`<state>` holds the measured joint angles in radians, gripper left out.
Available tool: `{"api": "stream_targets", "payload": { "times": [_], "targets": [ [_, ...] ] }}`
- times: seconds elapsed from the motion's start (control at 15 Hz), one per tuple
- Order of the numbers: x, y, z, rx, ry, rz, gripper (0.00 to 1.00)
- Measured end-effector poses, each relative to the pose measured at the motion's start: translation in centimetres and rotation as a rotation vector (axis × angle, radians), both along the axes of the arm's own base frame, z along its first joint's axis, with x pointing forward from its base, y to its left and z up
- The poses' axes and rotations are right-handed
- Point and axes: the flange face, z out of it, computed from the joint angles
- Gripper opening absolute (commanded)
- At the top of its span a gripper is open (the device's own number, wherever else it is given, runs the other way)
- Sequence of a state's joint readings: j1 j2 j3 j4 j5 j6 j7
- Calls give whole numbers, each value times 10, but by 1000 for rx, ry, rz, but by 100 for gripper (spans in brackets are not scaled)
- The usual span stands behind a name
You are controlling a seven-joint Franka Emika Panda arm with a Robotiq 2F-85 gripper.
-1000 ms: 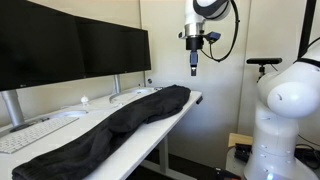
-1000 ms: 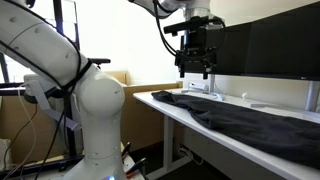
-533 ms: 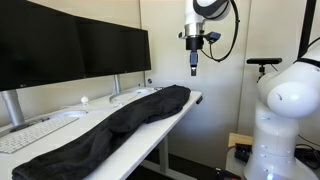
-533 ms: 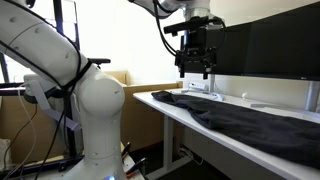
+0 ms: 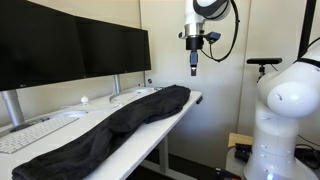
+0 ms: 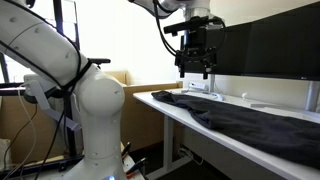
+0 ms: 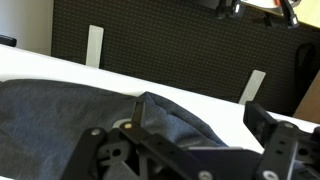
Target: Fold the trousers on the table.
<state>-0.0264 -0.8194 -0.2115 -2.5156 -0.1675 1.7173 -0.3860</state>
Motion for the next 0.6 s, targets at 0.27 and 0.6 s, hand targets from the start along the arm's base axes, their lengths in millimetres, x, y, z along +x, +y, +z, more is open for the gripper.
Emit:
{"api": "stream_targets", "payload": {
  "times": [0.27, 0.6],
  "targets": [
    [52, 63, 23, -37, -78, 29, 100],
    [129, 163, 38, -91, -74, 34, 100]
  ]
}}
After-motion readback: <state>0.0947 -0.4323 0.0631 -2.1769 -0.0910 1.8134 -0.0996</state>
